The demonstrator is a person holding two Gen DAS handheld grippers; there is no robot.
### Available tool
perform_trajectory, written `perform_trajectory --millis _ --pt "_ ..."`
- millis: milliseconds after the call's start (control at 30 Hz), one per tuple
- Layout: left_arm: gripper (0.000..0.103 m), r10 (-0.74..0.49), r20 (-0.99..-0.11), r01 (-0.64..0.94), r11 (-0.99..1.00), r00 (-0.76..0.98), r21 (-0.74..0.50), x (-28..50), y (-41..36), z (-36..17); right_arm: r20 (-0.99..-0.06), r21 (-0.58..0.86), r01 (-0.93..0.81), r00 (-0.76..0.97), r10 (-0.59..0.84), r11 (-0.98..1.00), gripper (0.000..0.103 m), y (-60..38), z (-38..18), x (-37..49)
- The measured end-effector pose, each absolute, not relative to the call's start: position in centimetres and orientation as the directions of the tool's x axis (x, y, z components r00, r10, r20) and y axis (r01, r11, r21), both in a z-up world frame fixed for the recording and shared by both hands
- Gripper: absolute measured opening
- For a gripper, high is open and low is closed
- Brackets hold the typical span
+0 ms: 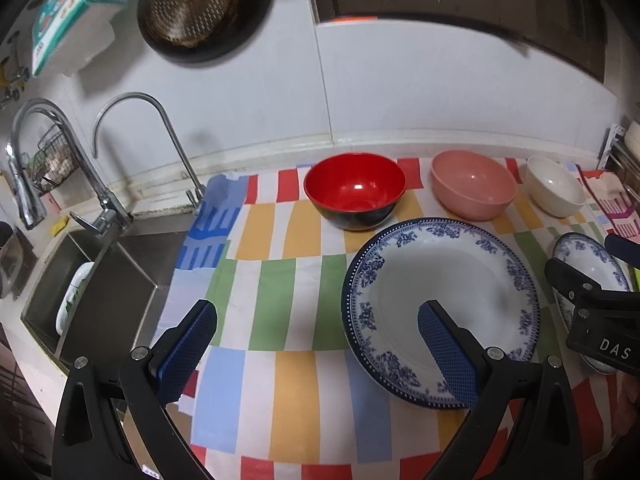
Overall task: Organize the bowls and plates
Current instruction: 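Reach both grippers to the rim of the larger blue-and-white plate and grasp it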
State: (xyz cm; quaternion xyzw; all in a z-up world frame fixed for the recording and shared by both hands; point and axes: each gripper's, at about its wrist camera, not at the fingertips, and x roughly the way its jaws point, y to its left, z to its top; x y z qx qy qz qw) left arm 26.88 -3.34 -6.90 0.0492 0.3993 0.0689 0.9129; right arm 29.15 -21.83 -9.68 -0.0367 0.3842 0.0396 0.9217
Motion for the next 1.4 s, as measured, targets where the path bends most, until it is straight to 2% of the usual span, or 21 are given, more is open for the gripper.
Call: perform_trajectory --millis 133,333,600,933,1400 --pt "0.102 0.166 -0.749 -0.087 0.986 0.642 0.144 28.4 -3.4 -8.3 -0.735 -0.039 -0.124 0.676 0.056 0.992 0.097 -21.7 -10.9 30.9" --pt "0.096 0.159 -0.797 -0.092 0.987 0.583 0.130 30.4 -3.2 -10.7 -0.778 -0.052 -0.155 0.626 0.057 0.987 0.091 -21.5 -13.0 33.3" --pt "0.088 0.148 -0.842 -0.094 0.989 0.519 0.116 32.4 -3.2 -13.4 -0.830 -0.026 -0.185 0.551 0.082 0.982 0.080 -21.5 -15.8 35.8" --pt "0.077 0.105 -0.873 -0.075 0.994 0.477 0.078 33.7 -3.7 -15.1 -0.852 -0.012 -0.186 0.516 0.088 0.982 0.066 -22.0 -17.3 36.9" --pt "0.051 0.059 -0.895 -0.059 0.998 0.441 0.037 34.4 -3.9 -16.0 -0.871 0.011 -0.178 0.482 0.097 0.984 0.052 -22.0 -18.3 37.6"
